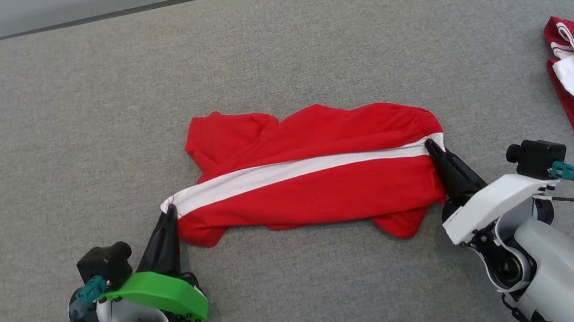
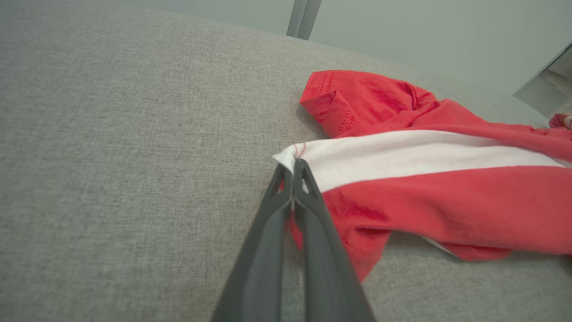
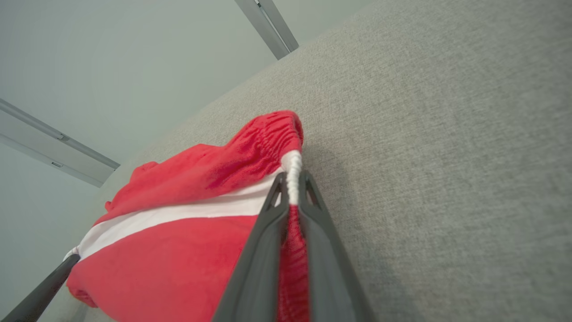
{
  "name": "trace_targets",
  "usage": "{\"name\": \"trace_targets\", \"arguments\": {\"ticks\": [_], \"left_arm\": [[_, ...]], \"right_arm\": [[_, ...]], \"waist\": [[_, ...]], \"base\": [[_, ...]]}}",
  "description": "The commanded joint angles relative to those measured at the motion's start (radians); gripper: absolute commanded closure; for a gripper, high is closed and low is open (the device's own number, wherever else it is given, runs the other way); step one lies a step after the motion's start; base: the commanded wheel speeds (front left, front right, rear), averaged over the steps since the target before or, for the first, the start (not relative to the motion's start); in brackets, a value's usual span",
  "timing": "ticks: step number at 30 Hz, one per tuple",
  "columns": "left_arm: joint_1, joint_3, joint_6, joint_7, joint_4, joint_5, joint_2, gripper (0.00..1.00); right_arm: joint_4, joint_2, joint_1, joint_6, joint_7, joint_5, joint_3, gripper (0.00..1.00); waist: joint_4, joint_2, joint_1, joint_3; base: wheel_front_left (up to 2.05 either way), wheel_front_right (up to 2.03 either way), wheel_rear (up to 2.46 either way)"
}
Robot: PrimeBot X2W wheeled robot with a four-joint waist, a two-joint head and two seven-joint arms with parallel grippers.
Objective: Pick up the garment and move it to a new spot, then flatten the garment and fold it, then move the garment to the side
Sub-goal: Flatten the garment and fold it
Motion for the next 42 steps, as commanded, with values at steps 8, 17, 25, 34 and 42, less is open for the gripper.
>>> {"name": "trace_targets", "arguments": {"ticks": [8, 17, 25, 34, 42], "left_arm": [[0.025, 0.015, -0.003, 0.000, 0.004, 0.010, -0.003, 1.00], [0.032, -0.003, -0.003, 0.000, -0.037, -0.026, 0.004, 1.00], [-0.195, -0.144, -0.003, 0.000, -0.071, -0.036, 0.142, 1.00], [-0.725, -0.226, -0.002, 0.039, -0.009, -0.052, 0.273, 1.00], [-1.113, -0.243, 0.009, 0.011, 0.105, 0.051, 0.264, 1.00]], "right_arm": [[-0.022, -0.004, 0.018, 0.000, -0.003, -0.021, -0.013, 1.00], [-0.035, -0.032, 0.047, 0.000, -0.003, -0.006, 0.037, 1.00], [-0.071, -0.119, -0.111, 0.000, 0.015, 0.002, 0.066, 1.00], [0.006, -0.158, -0.581, -0.001, 0.105, -0.161, 0.062, 1.00], [0.196, -0.119, -0.972, -0.001, 0.051, -0.354, -0.020, 1.00]], "waist": [[-0.012, 0.0000, 0.0000, -0.059], [-0.014, 0.0000, 0.0000, -0.175], [-0.002, 0.0000, 0.0000, -0.158], [0.014, 0.0000, 0.0000, 0.094], [0.063, 0.0000, 0.0000, 0.251]], "base": [[0.00, 0.00, 0.00], [0.00, 0.00, 0.00], [0.00, 0.00, 0.00], [0.00, 0.00, 0.00], [0.00, 0.00, 0.00]]}}
